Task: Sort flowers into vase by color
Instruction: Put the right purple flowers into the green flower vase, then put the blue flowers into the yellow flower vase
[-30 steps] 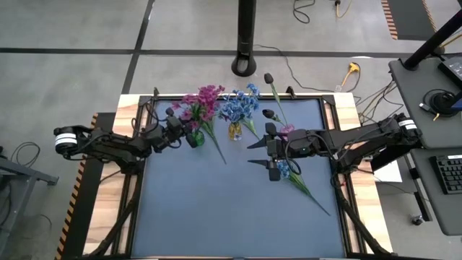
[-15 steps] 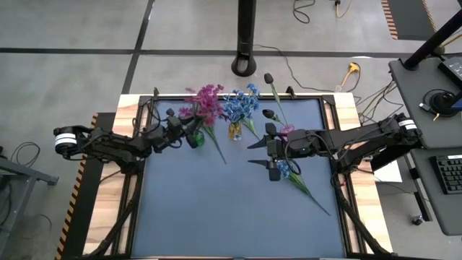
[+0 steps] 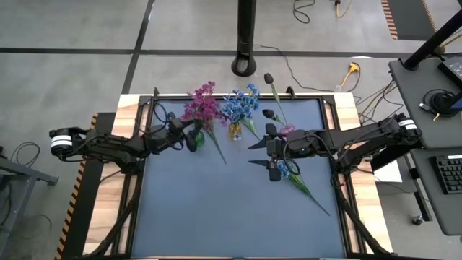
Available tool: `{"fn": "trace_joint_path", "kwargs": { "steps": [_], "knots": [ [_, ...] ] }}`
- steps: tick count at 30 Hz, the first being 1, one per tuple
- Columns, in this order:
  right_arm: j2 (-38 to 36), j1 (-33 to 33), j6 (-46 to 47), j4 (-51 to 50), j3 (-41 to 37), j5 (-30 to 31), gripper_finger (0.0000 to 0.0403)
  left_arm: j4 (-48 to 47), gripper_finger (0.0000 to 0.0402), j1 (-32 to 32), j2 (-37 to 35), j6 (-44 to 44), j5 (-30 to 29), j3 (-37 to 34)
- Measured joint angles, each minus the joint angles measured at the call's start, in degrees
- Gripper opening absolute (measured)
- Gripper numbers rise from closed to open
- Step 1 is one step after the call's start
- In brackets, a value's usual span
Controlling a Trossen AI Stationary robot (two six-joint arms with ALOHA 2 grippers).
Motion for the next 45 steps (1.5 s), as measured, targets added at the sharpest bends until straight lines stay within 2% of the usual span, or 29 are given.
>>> {"fn": "trace_joint_path", "kwargs": {
  "steps": [11,16,21,27,34,39,45],
  "knots": [
    [0.0,0.0,0.69,0.05,0.0,-0.01,0.0203,-23.15,0.0194,-0.26,-16.8,-2.96,0.02,0.0],
    [0.0,0.0,5.42,-1.76,0.0,0.06,0.0203,-30.8,0.0194,-0.95,-23.65,-4.09,0.05,0.99],
    [0.0,-0.02,12.5,-6.63,0.0,0.55,0.0203,-41.71,0.0194,-3.32,-27.92,-3.9,0.05,5.71],
    [0.0,-2.51,22.34,-12.15,-0.02,2.88,0.0203,-57.51,0.0194,-7.97,-29.56,-4.9,0.05,12.73],
    [0.0,-5.93,29.93,-20.6,-0.02,2.92,0.0203,-69.7,0.0194,-15.32,-28.81,-10.73,0.08,17.93],
    [0.59,-6.14,34.47,-23.82,-0.02,2.88,0.0203,-75.37,0.0194,-19.24,-27.99,-14.35,0.06,20.1],
    [5.77,-5.88,34.99,-21.98,-0.01,2.08,0.0203,-75.45,0.0194,-20.26,-26.61,-15.92,0.04,20.29]
  ]
}}
